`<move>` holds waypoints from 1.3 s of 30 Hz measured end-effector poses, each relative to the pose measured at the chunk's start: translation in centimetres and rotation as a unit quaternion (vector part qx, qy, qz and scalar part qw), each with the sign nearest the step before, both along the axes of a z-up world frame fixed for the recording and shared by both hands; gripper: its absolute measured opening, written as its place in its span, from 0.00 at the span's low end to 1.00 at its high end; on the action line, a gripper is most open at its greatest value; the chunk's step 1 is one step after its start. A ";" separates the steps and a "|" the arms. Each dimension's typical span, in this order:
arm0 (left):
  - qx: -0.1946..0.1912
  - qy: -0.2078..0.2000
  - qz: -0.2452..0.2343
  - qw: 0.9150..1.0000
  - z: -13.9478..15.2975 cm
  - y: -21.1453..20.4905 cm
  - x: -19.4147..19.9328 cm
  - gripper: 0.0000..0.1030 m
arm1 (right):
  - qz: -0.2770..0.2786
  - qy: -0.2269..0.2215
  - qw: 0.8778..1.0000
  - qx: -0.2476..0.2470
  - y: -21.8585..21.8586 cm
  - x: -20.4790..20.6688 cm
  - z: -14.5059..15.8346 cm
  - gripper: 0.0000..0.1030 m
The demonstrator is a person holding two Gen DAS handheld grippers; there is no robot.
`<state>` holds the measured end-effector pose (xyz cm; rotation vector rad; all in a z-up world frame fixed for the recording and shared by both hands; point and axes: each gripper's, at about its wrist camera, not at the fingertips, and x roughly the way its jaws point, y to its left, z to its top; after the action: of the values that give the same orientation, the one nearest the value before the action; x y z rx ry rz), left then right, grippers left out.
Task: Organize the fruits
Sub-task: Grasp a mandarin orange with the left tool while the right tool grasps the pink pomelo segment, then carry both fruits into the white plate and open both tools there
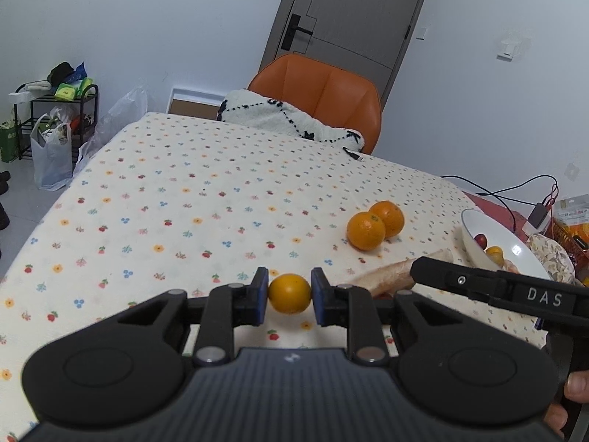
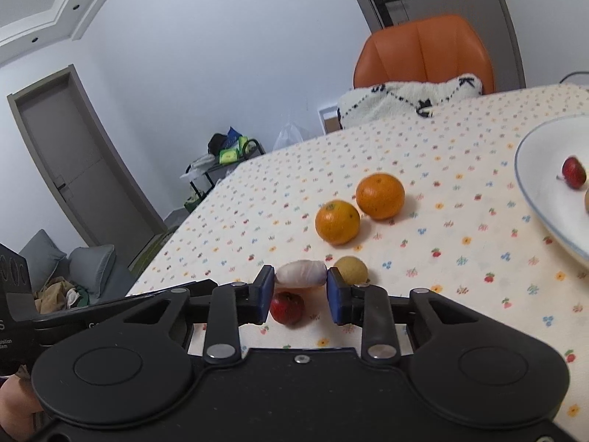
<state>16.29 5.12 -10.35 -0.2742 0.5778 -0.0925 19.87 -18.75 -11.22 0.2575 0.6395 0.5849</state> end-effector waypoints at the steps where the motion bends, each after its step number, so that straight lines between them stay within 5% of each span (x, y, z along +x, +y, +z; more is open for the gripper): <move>1: 0.001 -0.001 -0.001 1.000 0.1 -0.1 0.0 0.22 | 0.000 -0.003 1.000 0.002 -0.1 -0.1 0.1 0.28; 21: 0.012 -0.042 -0.047 0.998 3.3 -4.3 -0.2 0.22 | -0.055 -0.047 0.997 0.020 -4.4 -1.4 2.7 0.27; 39: 0.012 -0.057 -0.114 0.992 4.2 -12.1 1.6 0.22 | -0.155 -0.082 0.985 0.012 -13.3 -3.3 4.1 0.27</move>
<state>17.87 -6.99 -6.14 -0.1767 0.4948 -0.3192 16.60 -32.01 -7.11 0.3211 0.4229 0.3104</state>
